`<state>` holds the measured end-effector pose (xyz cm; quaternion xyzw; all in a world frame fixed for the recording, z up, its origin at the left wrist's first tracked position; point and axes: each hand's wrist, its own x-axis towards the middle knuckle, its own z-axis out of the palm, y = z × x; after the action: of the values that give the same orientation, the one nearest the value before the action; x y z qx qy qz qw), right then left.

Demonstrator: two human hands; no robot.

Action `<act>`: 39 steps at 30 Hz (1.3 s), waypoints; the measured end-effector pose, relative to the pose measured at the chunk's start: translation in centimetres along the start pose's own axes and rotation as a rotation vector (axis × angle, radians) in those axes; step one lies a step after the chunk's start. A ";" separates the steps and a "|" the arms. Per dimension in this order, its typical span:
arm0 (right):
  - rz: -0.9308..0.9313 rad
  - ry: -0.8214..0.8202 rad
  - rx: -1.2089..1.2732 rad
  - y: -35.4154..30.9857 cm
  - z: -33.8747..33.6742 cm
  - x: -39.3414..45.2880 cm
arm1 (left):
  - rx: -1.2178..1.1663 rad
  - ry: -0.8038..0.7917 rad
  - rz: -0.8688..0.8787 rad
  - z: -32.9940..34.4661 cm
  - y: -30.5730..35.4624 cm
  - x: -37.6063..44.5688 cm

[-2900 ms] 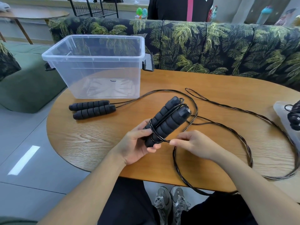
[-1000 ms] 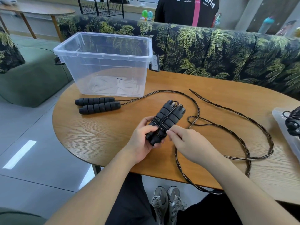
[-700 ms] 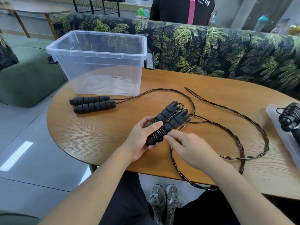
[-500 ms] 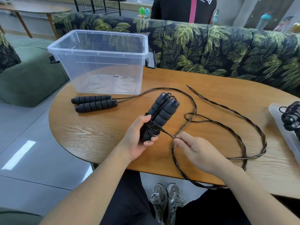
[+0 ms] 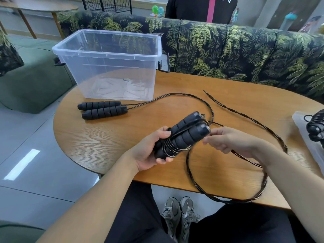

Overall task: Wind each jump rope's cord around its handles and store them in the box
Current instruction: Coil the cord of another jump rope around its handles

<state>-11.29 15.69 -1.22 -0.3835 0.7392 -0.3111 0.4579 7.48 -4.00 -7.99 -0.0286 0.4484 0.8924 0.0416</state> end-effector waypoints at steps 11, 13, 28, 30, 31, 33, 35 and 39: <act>0.053 0.086 -0.493 -5.7 -0.5 5.1 | 0.287 -0.039 -0.119 0.8 -0.1 0.6; 0.040 0.065 -0.574 -6.5 -0.3 5.5 | 0.341 -0.018 -0.129 1.0 -0.3 0.5; -0.051 0.420 -0.909 -10.6 4.0 1.1 | 0.267 0.121 0.028 1.5 -1.1 0.1; -0.056 0.437 -0.948 -10.6 4.9 0.4 | 0.260 0.156 0.091 1.6 -1.3 0.2; -0.070 0.447 -0.951 -10.5 5.4 0.2 | 0.238 0.176 0.120 1.6 -1.4 0.2; -0.108 0.467 -0.913 -10.0 6.2 -0.2 | 0.198 0.219 0.175 1.4 -1.4 0.3; -0.140 0.467 -0.864 -9.2 6.9 -0.2 | 0.173 0.267 0.216 1.3 -1.5 0.3; -0.191 0.434 -0.699 -6.9 7.9 0.3 | 0.134 0.358 0.262 1.5 -1.5 0.4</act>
<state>-2.19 11.00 1.22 -0.5082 0.8407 -0.1562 0.1028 7.26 -1.85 -8.36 -0.1252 0.5067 0.8391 -0.1531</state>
